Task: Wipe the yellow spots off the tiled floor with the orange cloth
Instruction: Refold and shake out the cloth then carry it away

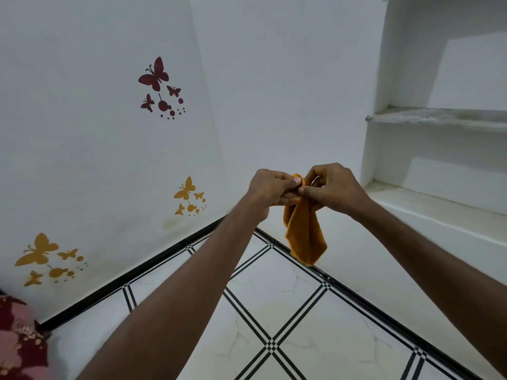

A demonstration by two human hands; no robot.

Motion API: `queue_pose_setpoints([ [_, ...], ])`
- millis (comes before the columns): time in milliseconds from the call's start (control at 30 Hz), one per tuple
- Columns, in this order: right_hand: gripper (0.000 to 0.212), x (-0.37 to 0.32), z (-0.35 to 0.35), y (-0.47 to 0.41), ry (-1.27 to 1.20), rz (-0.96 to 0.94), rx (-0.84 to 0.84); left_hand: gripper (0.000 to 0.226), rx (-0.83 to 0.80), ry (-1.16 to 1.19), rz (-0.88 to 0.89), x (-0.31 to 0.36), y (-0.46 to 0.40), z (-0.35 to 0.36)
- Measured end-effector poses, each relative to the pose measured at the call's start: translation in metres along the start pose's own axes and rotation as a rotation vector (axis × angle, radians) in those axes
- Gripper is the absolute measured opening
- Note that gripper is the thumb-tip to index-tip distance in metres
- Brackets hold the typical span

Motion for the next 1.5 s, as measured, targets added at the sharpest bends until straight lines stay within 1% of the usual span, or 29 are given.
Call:
queue_pose_setpoints([
  [67, 0.011, 0.007, -0.008, 0.001, -0.123, 0.019, -0.022, 0.022, 0.070, -0.052, -0.003, 0.002, -0.001, 0.004],
  [167, 0.011, 0.022, -0.020, 0.004, -0.303, 0.084, -0.048, 0.021, 0.215, -0.090, -0.003, 0.007, -0.006, 0.005],
  [267, 0.013, 0.045, -0.042, 0.004, -0.531, 0.209, 0.064, 0.025, 0.333, -0.025, -0.018, 0.008, -0.008, -0.003],
  [333, 0.013, 0.062, -0.057, 0.004, -0.650, 0.293, 0.140, 0.024, 0.350, 0.020, -0.027, 0.007, -0.008, -0.010],
  [433, 0.023, 0.084, -0.073, 0.000, -0.690, 0.329, 0.162, 0.017, 0.327, 0.081, -0.005, 0.011, -0.009, -0.012],
  [533, 0.027, 0.098, -0.085, -0.002, -0.742, 0.338, 0.223, 0.024, 0.365, 0.095, 0.063, 0.017, -0.010, -0.021],
  [633, 0.030, 0.105, -0.101, -0.001, -0.778, 0.324, 0.280, 0.039, 0.418, 0.060, 0.066, 0.017, -0.009, -0.038],
  [700, 0.034, 0.108, -0.116, -0.002, -0.763, 0.282, 0.287, 0.047, 0.439, 0.011, 0.065, 0.019, -0.007, -0.047],
  [733, 0.033, 0.108, -0.122, -0.002, -0.753, 0.260, 0.269, 0.047, 0.419, -0.020, 0.073, 0.020, -0.007, -0.049],
  [800, 0.028, 0.103, -0.131, -0.002, -0.720, 0.210, 0.216, 0.038, 0.347, -0.085, 0.102, 0.027, -0.005, -0.048],
  [867, 0.024, 0.099, -0.143, -0.004, -0.614, 0.158, 0.198, 0.028, 0.298, -0.161, 0.147, 0.036, -0.001, -0.045],
  [967, 0.027, 0.090, -0.157, -0.007, -0.422, 0.075, 0.171, 0.022, 0.253, -0.257, 0.225, 0.052, 0.003, -0.043],
  [1067, 0.026, 0.083, -0.166, -0.009, -0.318, 0.014, 0.100, 0.019, 0.268, -0.350, 0.250, 0.066, 0.006, -0.046],
  [1100, 0.024, 0.079, -0.170, -0.008, -0.279, -0.007, 0.104, 0.017, 0.287, -0.395, 0.254, 0.070, 0.006, -0.048],
  [1233, 0.018, 0.072, -0.189, -0.006, -0.079, -0.044, 0.257, 0.015, 0.338, -0.507, 0.303, 0.083, 0.008, -0.050],
  [1367, 0.014, 0.070, -0.201, -0.005, 0.069, -0.061, 0.346, 0.009, 0.385, -0.673, 0.368, 0.095, 0.006, -0.043],
  [1500, 0.013, 0.066, -0.211, 0.003, 0.150, -0.081, 0.391, 0.017, 0.394, -0.711, 0.380, 0.103, 0.004, -0.036],
])
Point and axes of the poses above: each hand's wrist, its own y-axis away from the middle knuckle, its own z-axis out of the palm, x = y × z, the point moved 7 cm from there along -y, towards the middle knuckle, and after that the axes turned 7 degrees about -x, right-handed, at the moved point
